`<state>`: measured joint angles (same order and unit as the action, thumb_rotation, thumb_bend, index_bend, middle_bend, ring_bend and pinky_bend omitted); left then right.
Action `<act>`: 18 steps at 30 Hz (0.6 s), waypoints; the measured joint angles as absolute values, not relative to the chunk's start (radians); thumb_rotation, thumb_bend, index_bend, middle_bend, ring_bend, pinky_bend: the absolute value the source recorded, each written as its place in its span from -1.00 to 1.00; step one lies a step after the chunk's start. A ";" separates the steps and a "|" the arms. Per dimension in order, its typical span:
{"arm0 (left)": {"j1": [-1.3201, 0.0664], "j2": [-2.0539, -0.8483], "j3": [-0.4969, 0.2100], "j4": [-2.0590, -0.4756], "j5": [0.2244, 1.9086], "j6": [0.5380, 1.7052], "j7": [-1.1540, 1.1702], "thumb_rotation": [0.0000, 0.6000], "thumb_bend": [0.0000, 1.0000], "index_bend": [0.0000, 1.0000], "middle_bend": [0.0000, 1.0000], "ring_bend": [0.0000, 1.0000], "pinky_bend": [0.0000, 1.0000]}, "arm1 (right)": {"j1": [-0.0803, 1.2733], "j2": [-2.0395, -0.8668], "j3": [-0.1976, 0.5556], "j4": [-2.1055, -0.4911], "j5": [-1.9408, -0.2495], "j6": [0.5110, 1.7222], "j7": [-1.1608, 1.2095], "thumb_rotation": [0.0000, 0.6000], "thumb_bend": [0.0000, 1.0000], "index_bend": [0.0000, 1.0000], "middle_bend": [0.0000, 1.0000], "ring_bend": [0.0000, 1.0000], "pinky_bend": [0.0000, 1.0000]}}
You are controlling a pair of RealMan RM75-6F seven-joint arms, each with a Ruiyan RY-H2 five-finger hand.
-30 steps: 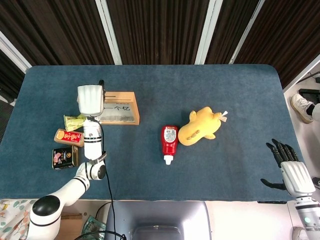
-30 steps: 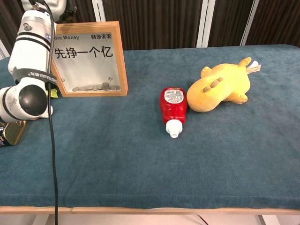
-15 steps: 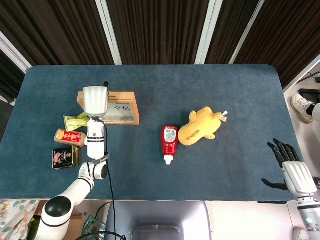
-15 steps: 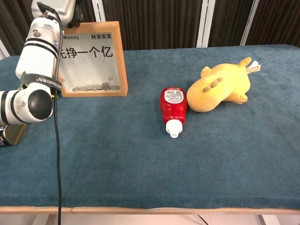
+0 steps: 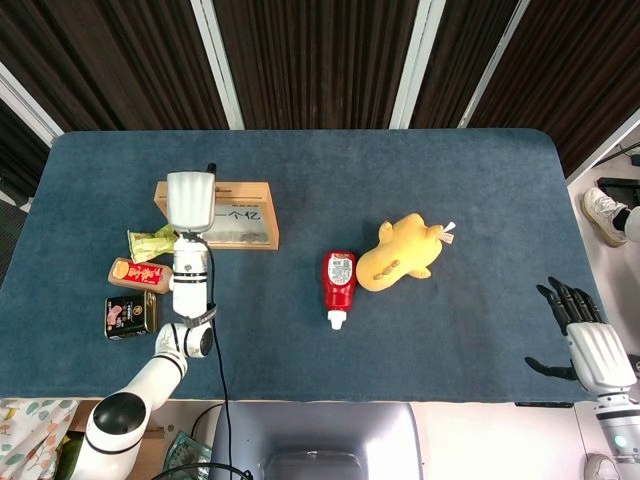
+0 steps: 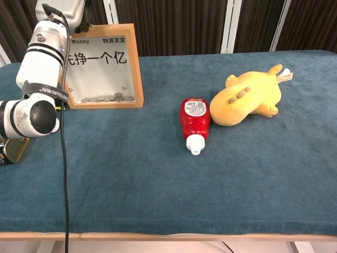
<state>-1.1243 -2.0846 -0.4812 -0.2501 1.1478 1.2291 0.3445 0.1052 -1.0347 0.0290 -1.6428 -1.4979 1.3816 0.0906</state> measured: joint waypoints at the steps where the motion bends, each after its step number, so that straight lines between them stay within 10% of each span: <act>1: -1.124 -2.084 -0.480 -0.250 1.147 1.229 0.343 1.00 0.36 0.31 1.00 1.00 1.00 | 0.105 -1.035 0.029 -1.643 -1.498 1.381 0.090 1.00 -0.60 -1.00 -1.00 -1.00 -1.00; 8: -1.125 -2.083 -0.473 -0.250 1.143 1.231 0.337 1.00 0.36 0.26 1.00 1.00 1.00 | 0.106 -1.035 0.028 -1.643 -1.499 1.381 0.088 1.00 -0.60 -1.00 -1.00 -1.00 -1.00; 18: -1.095 -2.043 -0.447 -0.359 1.179 1.360 0.281 1.00 0.02 -0.41 1.00 1.00 1.00 | 0.107 -1.035 0.031 -1.641 -1.495 1.380 0.090 1.00 -0.60 -1.00 -1.00 -1.00 -1.00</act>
